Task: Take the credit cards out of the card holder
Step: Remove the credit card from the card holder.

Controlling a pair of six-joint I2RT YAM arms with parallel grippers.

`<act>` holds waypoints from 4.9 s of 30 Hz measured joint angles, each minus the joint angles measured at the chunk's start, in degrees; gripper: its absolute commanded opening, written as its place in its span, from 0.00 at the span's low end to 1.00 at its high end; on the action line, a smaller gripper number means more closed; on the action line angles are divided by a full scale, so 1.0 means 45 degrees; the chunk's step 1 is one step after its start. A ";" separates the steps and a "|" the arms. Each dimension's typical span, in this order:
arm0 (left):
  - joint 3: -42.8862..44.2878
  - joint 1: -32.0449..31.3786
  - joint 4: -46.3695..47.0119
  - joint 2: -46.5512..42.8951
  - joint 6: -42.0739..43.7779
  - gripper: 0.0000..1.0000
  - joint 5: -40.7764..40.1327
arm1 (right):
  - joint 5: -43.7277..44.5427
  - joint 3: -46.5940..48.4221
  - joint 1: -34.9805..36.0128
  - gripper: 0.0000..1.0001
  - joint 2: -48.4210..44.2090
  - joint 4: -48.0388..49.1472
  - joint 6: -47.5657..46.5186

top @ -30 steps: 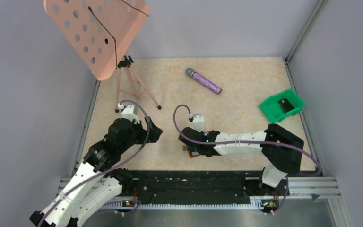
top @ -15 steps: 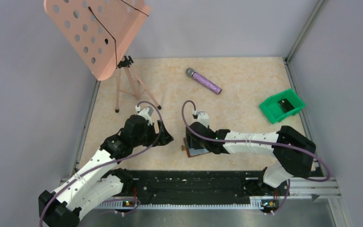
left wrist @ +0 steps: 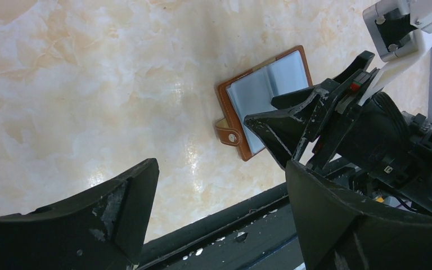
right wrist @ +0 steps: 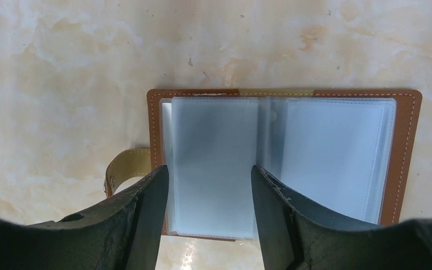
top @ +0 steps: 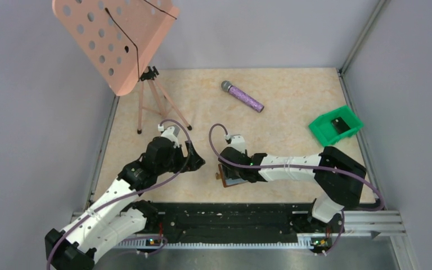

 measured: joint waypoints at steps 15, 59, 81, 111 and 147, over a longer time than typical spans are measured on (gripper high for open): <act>-0.0228 0.0000 -0.0010 -0.0534 0.0005 0.89 -0.0233 | 0.1399 0.1336 0.0724 0.40 0.1370 -0.1331 -0.0015; -0.0597 0.0000 0.0981 0.0840 -0.0588 0.84 0.1200 | 0.1282 0.0005 0.0544 0.29 -0.1200 -0.0607 0.0452; -0.0656 0.0000 0.2079 0.2487 -0.0991 0.74 0.1821 | 0.1574 -0.2239 -0.0986 0.29 -0.3648 -0.0879 0.0423; -0.0607 0.0000 0.0340 -0.0447 -0.0369 0.77 -0.0549 | 0.0073 -0.0393 -0.0087 0.59 -0.1671 -0.0767 0.0389; -0.0918 0.0000 0.0078 -0.1452 -0.0277 0.78 -0.1671 | 0.1355 0.1583 0.0845 0.57 0.1277 -0.2331 0.0447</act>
